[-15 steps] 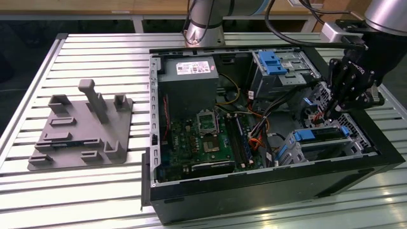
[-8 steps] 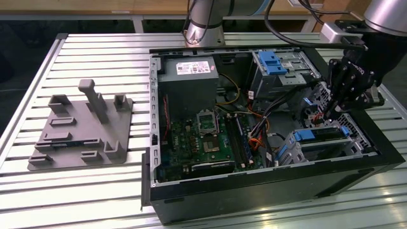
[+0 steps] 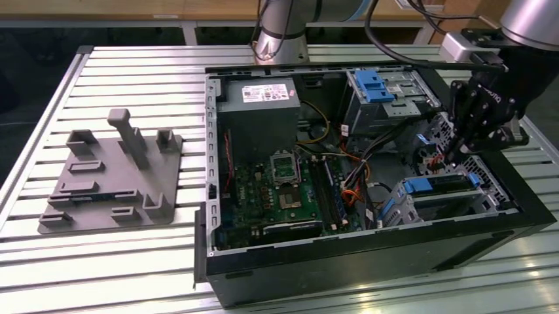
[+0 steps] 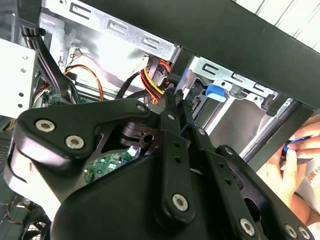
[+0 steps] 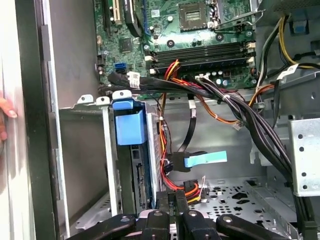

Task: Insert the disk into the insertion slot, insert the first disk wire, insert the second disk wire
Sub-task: 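Insert the first disk wire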

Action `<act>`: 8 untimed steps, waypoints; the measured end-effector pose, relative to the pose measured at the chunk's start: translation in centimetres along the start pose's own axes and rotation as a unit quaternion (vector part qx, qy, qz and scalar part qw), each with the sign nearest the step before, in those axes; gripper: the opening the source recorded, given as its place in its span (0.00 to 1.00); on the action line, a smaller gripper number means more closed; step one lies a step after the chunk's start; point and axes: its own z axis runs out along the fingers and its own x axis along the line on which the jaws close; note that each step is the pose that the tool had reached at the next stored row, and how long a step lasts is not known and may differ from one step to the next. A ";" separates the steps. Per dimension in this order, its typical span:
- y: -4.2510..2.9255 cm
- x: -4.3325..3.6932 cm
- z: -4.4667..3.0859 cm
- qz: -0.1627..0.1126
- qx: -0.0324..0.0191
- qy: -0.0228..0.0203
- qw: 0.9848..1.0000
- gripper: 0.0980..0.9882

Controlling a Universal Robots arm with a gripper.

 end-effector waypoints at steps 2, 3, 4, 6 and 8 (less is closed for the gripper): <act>0.01 0.20 0.02 0.000 -0.001 -0.011 1.000 0.08; 0.02 0.34 0.03 0.000 -0.001 -0.014 1.000 0.08; 0.02 0.50 0.04 0.000 -0.001 -0.016 1.000 0.08; -0.01 0.82 0.08 0.000 -0.001 -0.017 1.000 0.08; -0.02 1.08 0.11 0.000 -0.001 -0.018 1.000 0.08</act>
